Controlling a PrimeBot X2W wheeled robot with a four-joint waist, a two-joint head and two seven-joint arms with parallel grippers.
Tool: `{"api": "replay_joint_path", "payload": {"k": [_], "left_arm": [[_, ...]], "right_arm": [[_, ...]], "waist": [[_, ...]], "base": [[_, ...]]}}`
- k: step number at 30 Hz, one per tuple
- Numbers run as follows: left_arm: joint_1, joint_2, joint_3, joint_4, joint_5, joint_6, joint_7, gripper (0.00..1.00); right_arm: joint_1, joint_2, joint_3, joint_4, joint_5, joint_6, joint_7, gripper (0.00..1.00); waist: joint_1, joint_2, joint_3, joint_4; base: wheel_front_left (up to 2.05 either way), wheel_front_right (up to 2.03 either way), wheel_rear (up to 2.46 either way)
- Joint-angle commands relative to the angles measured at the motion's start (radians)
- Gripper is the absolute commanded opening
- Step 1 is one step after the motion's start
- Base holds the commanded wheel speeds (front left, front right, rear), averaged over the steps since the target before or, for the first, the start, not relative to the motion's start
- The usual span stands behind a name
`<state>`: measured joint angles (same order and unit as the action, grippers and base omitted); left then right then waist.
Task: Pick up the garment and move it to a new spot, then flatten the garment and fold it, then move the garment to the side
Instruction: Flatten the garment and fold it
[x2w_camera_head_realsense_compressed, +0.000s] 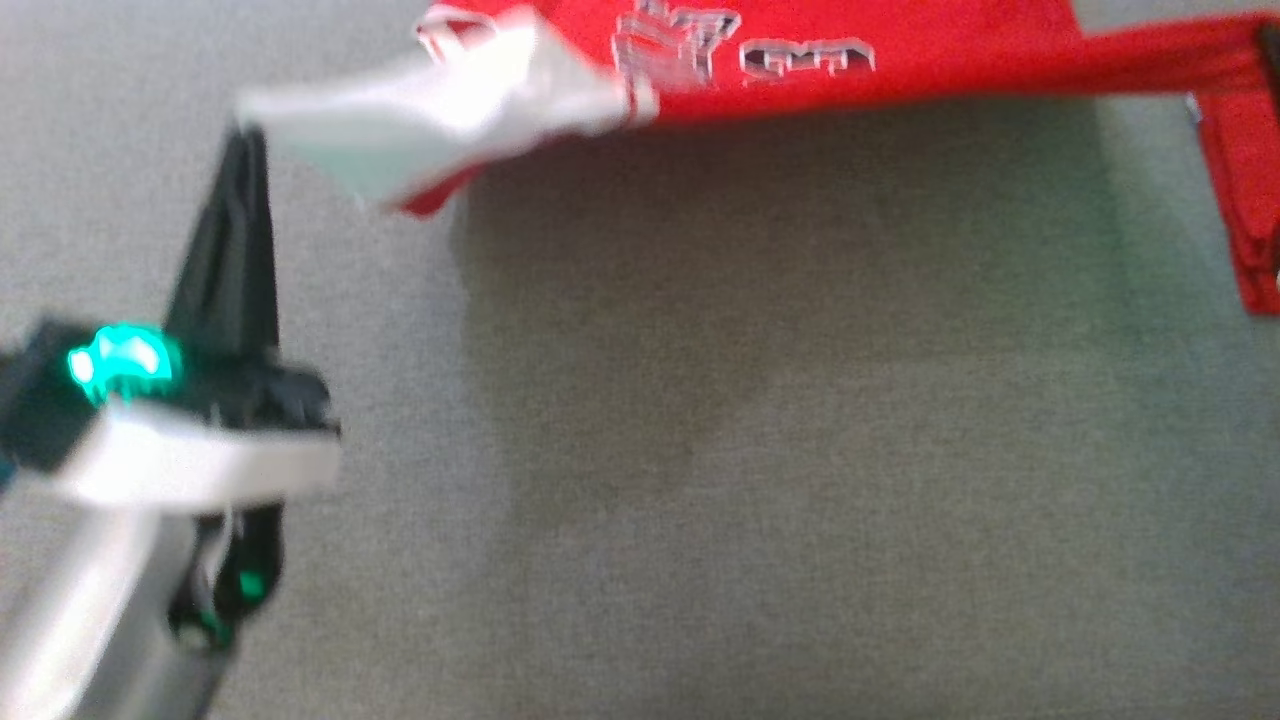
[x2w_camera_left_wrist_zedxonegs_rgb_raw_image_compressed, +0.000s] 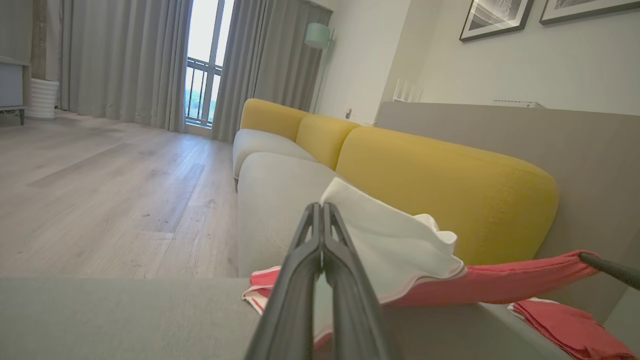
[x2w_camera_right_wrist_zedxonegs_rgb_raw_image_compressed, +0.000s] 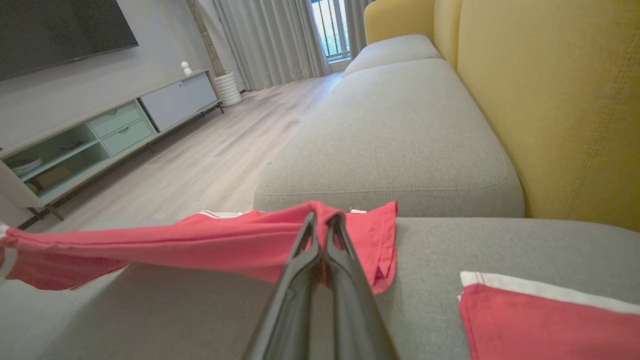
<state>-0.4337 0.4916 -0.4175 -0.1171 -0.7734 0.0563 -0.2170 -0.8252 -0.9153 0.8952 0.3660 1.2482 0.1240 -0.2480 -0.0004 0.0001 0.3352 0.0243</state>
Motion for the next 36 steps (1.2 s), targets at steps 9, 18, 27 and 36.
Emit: {"api": "replay_joint_path", "payload": {"k": [9, 18, 27, 36], "left_arm": [[0.336, 0.060, -0.009, -0.175, -0.007, 0.080, -0.005, 0.00], [0.517, 0.075, -0.054, -0.206, -0.026, 0.104, 0.001, 0.00], [0.520, 0.111, -0.052, -0.260, -0.007, 0.137, 0.043, 0.00], [0.237, 0.095, -0.045, -0.145, 0.061, 0.089, 0.075, 0.00]], "right_arm": [[0.322, -0.013, -0.149, -0.093, -0.061, 0.007, -0.014, 0.00], [0.547, -0.007, -0.207, -0.150, -0.084, 0.007, -0.014, 0.00], [0.620, 0.007, -0.247, -0.198, -0.081, 0.007, -0.014, 0.00], [0.514, 0.073, -0.243, -0.145, -0.066, 0.007, -0.007, 0.00]], "waist": [[0.0004, -0.0001, -0.122, -0.021], [0.0004, -0.0001, -0.192, -0.038], [0.0004, -0.0001, -0.177, -0.072], [0.0004, -0.0001, -0.055, -0.082]], "base": [[0.00, 0.00, 0.00], [0.00, 0.00, 0.00], [0.00, 0.00, 0.00], [0.00, 0.00, 0.00]]}}
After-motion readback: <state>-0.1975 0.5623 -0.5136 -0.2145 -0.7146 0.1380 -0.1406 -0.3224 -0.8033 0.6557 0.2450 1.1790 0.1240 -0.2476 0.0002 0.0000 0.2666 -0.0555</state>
